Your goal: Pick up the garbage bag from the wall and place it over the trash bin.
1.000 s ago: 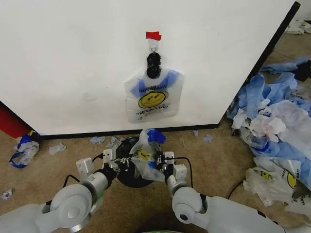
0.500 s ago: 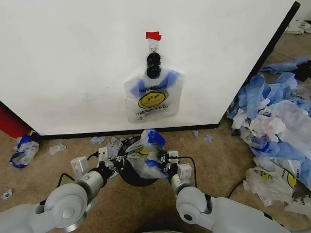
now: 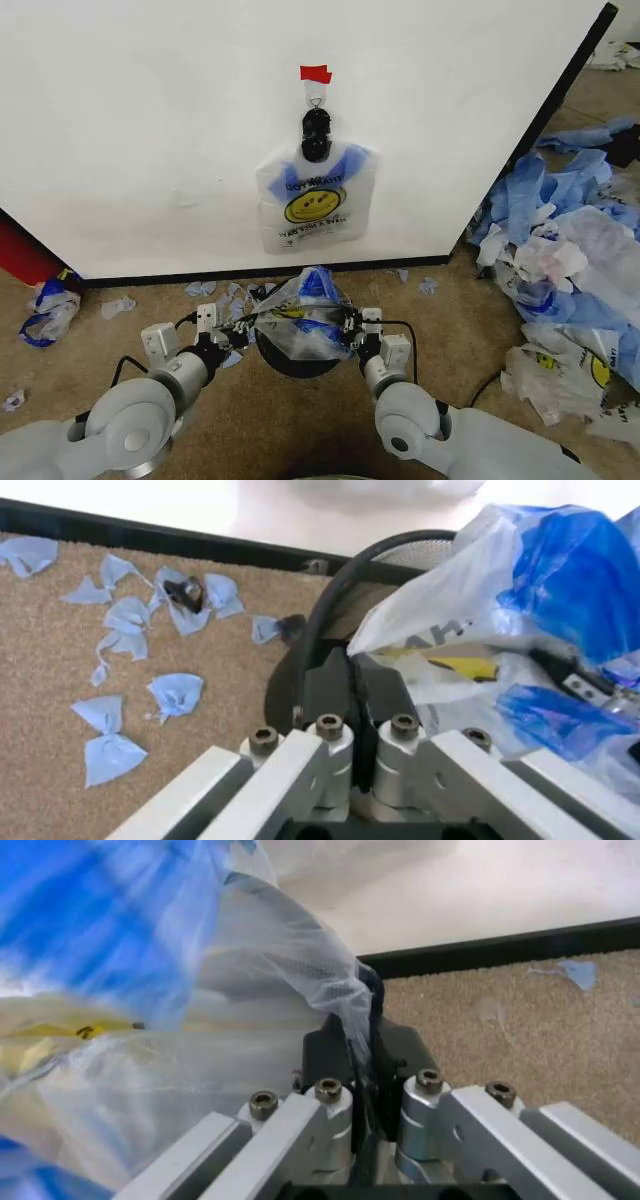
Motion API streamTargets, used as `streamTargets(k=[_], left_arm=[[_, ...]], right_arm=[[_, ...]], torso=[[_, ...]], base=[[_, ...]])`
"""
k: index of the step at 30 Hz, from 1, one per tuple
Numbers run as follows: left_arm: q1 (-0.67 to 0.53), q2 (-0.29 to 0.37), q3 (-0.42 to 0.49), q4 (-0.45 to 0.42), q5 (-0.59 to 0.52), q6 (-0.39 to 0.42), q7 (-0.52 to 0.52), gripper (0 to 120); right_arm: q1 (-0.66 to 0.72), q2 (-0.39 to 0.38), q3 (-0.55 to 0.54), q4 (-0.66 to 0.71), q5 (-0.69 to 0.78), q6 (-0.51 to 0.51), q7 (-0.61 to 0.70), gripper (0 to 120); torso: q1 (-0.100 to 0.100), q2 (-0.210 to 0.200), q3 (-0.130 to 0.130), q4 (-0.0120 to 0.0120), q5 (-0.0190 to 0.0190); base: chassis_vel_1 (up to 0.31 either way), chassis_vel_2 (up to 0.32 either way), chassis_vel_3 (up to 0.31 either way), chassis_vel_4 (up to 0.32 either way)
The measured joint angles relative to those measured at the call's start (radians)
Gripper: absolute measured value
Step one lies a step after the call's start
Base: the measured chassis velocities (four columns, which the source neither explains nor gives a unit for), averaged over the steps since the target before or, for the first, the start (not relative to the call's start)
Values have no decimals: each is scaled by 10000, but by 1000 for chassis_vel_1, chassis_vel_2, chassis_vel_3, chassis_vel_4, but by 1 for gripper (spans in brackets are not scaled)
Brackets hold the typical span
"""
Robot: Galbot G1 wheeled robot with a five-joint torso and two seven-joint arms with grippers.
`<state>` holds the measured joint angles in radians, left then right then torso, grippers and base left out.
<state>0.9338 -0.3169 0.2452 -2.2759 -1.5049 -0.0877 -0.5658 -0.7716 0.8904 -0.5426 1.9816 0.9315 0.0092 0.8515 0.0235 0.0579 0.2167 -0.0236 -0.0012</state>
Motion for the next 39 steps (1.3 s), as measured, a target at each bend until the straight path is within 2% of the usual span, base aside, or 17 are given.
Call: streamTargets(k=[23, 39], left_arm=[[98, 63, -30, 434, 221, -3, 9, 0], [127, -339, 183, 643, 357, -6, -6, 0]], right_arm=[[-126, -317, 350, 12, 32, 98, -151, 0], [-217, -291, 569, 220, 298, 151, -166, 0]], torso=[[0, 0, 0, 1, 0], [0, 0, 0, 0, 0]], base=[[0, 0, 0, 0], [0, 0, 0, 0]])
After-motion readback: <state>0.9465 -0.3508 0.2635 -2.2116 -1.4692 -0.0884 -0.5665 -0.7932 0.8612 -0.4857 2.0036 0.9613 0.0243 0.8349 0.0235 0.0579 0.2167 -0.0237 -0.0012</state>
